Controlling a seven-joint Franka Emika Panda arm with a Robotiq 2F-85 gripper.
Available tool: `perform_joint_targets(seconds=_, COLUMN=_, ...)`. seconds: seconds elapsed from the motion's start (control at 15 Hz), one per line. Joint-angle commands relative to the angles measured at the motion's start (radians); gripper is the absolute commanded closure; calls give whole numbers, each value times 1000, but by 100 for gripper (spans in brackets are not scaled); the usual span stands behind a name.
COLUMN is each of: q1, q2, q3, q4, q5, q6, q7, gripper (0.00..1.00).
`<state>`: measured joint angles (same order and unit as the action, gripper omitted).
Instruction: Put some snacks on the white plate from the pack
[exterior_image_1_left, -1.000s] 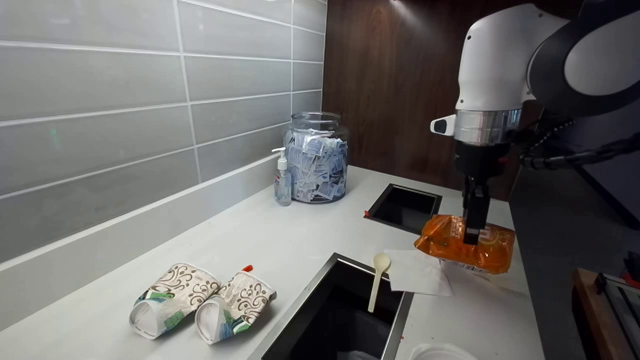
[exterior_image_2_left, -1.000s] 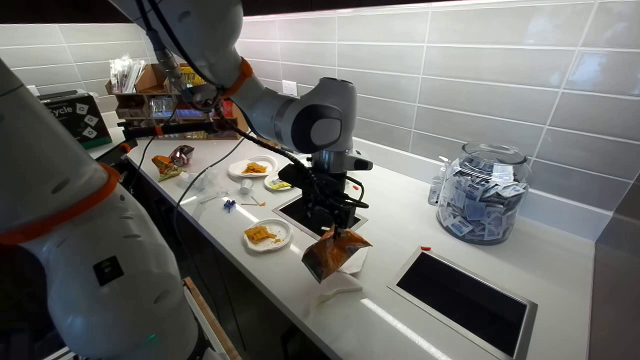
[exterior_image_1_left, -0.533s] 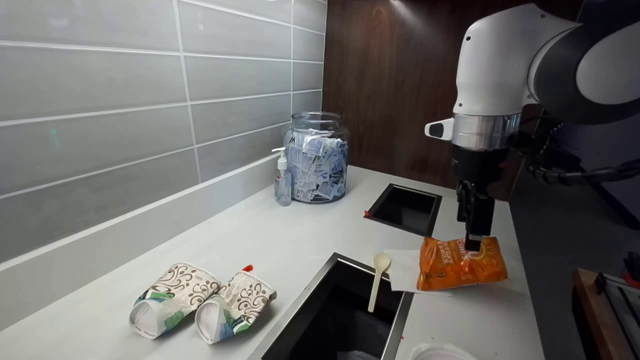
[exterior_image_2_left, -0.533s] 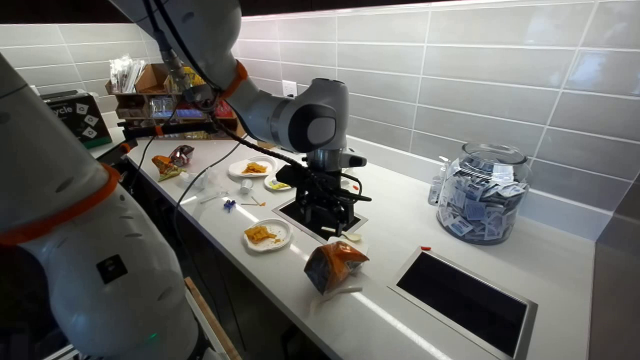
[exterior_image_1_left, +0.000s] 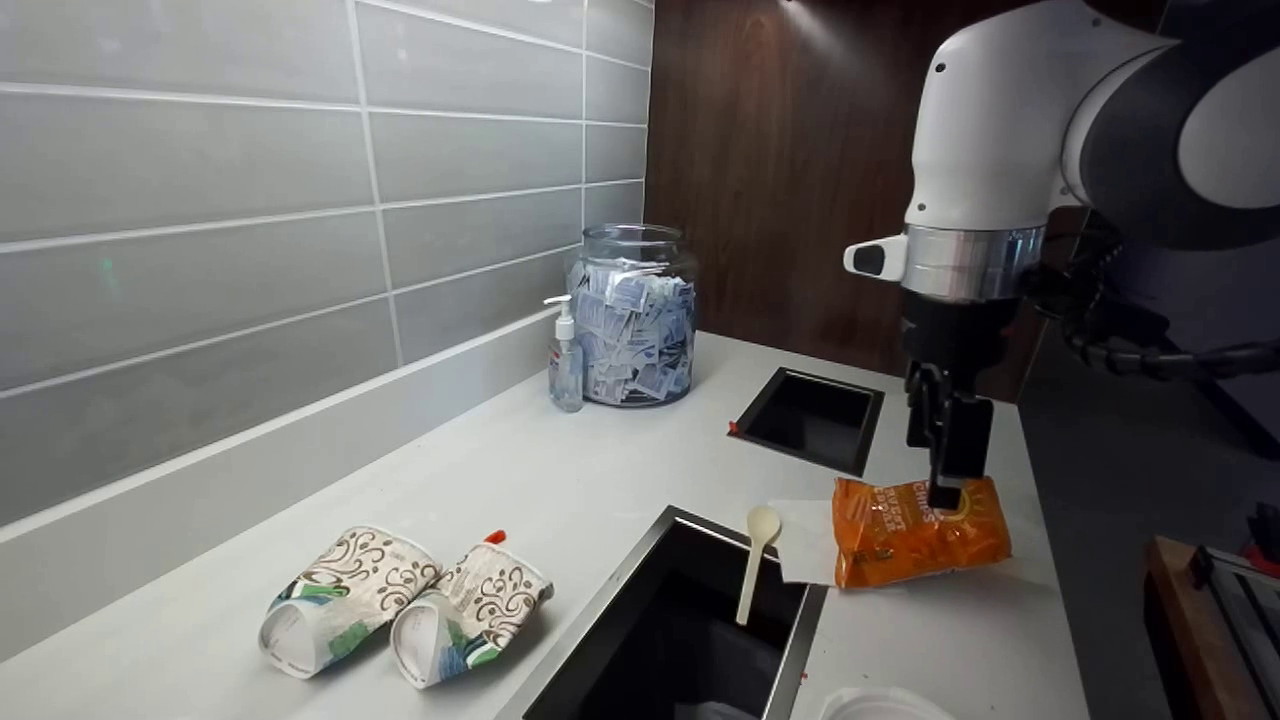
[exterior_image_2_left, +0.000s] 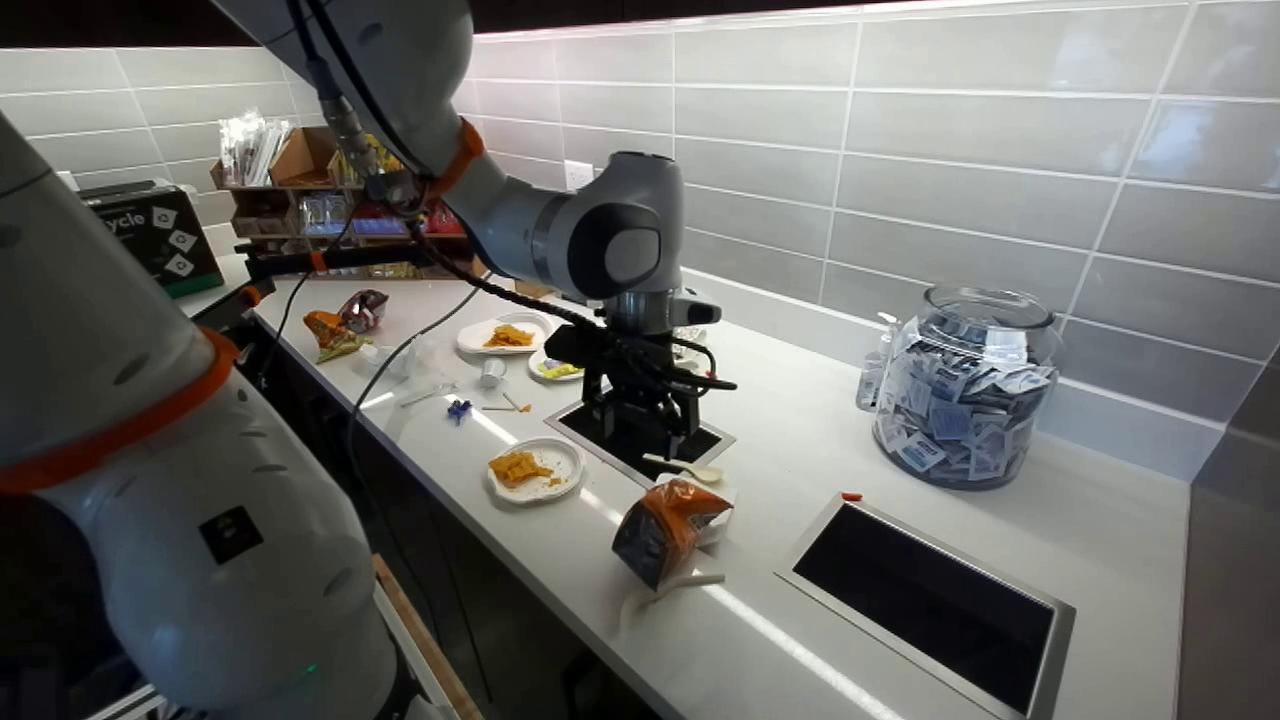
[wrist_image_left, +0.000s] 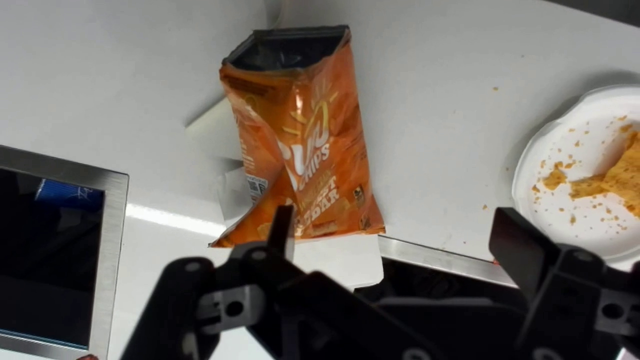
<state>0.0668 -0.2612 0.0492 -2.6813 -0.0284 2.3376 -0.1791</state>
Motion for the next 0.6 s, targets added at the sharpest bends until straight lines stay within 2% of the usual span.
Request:
perform_joint_targets(seconds=0.0, q1=9, q2=-38, q3=10, q4=-9, q5=-2, q6=-13, q7=45, gripper=0)
perform_joint_targets(seconds=0.53, q1=29, q2=-189, q3=65, q4=23, q5=-28, q6=-158, q7=110, gripper=0)
